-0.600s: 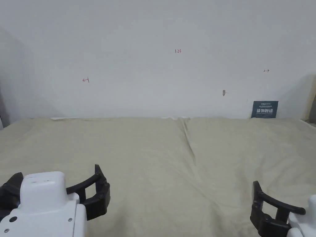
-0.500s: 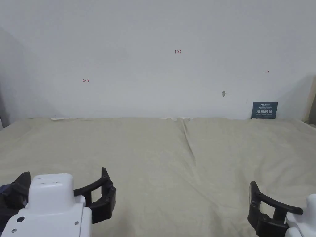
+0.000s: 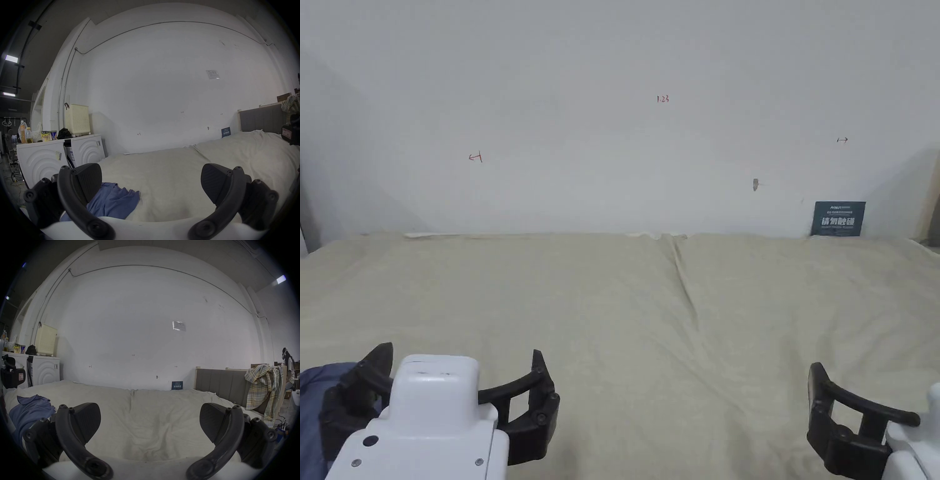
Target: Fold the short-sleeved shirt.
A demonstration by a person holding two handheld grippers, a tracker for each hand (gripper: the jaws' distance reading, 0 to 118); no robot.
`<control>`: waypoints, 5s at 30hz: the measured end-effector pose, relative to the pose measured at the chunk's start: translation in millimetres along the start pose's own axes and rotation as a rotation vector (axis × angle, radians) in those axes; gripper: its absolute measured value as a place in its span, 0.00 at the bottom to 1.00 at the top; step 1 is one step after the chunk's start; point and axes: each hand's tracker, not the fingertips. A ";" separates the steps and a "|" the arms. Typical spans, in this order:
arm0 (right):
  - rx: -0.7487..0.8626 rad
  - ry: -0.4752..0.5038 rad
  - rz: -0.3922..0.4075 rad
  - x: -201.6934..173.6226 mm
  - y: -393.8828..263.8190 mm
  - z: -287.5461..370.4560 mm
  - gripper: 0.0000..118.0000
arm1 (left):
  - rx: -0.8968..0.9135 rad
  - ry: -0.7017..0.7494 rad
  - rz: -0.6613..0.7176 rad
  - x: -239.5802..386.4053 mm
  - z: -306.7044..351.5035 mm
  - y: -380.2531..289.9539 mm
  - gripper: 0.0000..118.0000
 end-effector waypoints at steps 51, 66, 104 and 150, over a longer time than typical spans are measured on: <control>-0.065 0.021 0.013 -1.1 7.3 -2.4 0.00 | -0.039 -0.042 0.068 13.7 -15.2 -0.6 0.00; -0.071 0.444 -0.040 -167.8 18.5 -6.7 0.00 | -0.073 0.432 0.060 -150.1 66.7 1.0 0.00; -0.334 0.503 0.063 -185.4 0.1 -21.1 0.00 | -1.184 0.119 0.314 -297.7 -240.8 -220.1 1.00; -0.205 0.234 -0.145 13.7 23.6 -4.4 0.00 | -0.536 -0.711 0.049 41.9 -192.9 233.0 0.01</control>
